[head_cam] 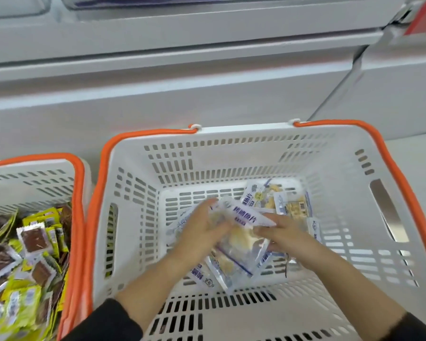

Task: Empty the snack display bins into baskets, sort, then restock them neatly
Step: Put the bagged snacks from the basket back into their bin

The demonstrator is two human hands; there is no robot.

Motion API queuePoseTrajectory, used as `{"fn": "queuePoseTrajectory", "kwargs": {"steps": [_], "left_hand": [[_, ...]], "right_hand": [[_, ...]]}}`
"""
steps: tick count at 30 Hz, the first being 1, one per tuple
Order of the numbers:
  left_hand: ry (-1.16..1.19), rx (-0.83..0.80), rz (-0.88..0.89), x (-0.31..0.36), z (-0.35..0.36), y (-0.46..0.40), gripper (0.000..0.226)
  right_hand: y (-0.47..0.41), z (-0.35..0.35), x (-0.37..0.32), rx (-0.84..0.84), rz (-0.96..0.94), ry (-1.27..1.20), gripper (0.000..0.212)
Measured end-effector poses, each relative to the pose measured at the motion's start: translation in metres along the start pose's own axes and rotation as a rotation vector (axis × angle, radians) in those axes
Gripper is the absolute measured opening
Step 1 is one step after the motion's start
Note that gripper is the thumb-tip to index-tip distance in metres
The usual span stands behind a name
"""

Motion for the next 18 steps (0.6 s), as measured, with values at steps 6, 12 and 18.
{"fn": "queuePoseTrajectory", "kwargs": {"steps": [6,12,18], "left_hand": [[0.173,-0.103,-0.269,-0.027,-0.006,-0.014,0.024],[0.351,0.227,-0.281,-0.041,-0.024,-0.018,0.014],[0.608,0.378,-0.346,-0.052,-0.038,-0.023,0.061]], "right_hand": [[-0.001,-0.018,-0.001,0.015,-0.03,0.066,0.021],[-0.044,-0.068,0.025,0.251,0.227,1.157,0.091],[-0.054,-0.066,0.004,0.264,0.067,1.272,0.038]]}}
Point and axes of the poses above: each hand's wrist, its own y-axis away from the middle knuckle, its own z-axis out of the palm, x = y × z, the point moved 6 cm from there along -y, towards the middle knuckle, and after that the axes turned 12 degrees about -z, right-handed, at the moved point
